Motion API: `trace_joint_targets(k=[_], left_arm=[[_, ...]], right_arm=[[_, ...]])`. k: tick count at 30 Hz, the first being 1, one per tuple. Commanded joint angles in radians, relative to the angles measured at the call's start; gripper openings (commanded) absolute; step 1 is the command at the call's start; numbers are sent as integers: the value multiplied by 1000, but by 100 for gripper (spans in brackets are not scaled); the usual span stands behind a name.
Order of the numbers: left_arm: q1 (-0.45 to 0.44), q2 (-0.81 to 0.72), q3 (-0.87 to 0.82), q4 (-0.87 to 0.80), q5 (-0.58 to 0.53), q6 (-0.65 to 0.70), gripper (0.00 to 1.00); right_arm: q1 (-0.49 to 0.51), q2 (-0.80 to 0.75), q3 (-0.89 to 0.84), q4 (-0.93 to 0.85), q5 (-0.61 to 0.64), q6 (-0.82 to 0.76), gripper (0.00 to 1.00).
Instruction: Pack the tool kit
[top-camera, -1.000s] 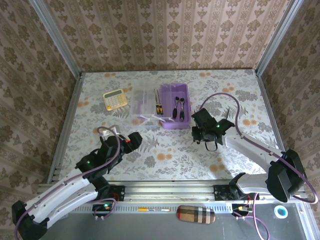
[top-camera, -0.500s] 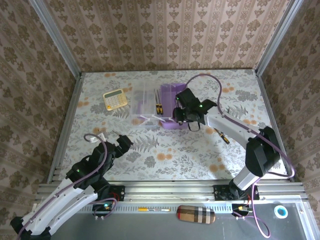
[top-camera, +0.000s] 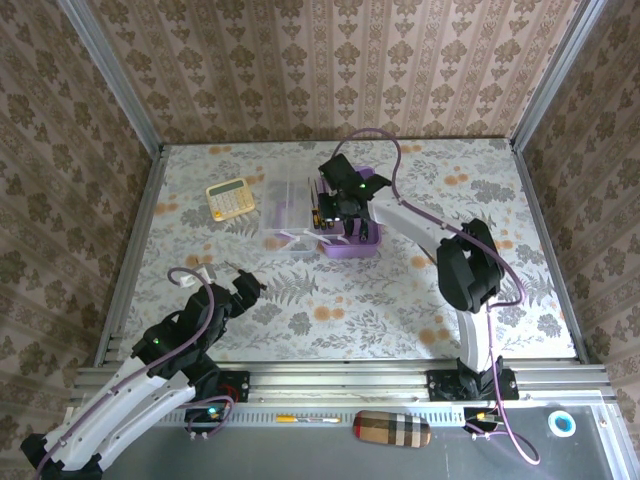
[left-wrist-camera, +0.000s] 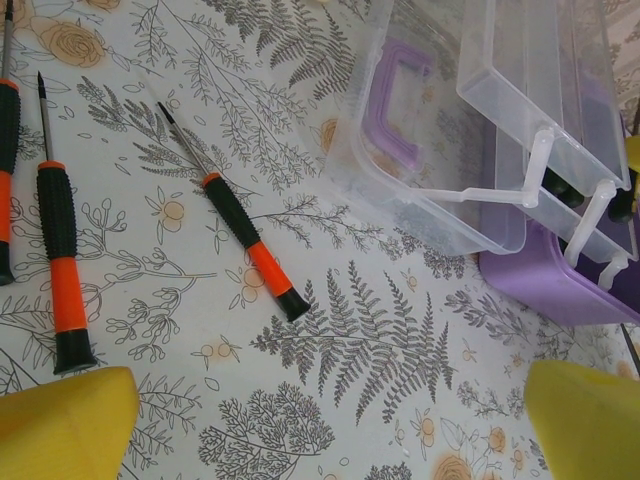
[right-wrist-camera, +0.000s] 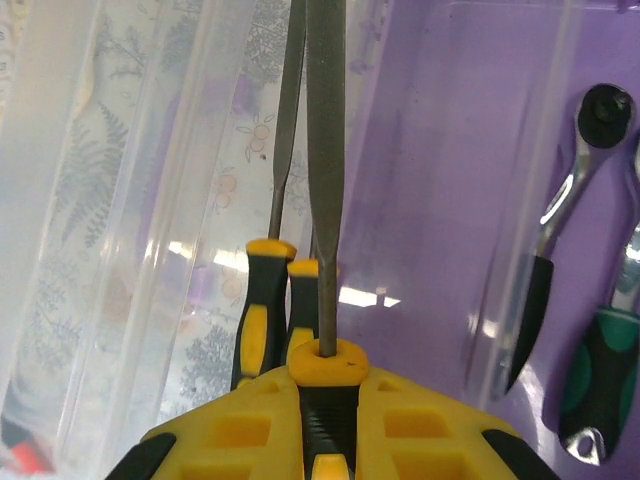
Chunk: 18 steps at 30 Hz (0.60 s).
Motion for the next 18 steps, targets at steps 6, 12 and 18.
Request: trace_joint_targets(k=[6,12,18], left_arm=[[8,10,32,-11,-8,0,100],[8,20,32,-2,-4,0,100],[9,31,38,0,3,3,100]], right_arm=[[-3,69,80,-44,-10,-18,17],[-13,81,84,-48,-18,-16,18],[-23,93,95,-58,-27,-10,19]])
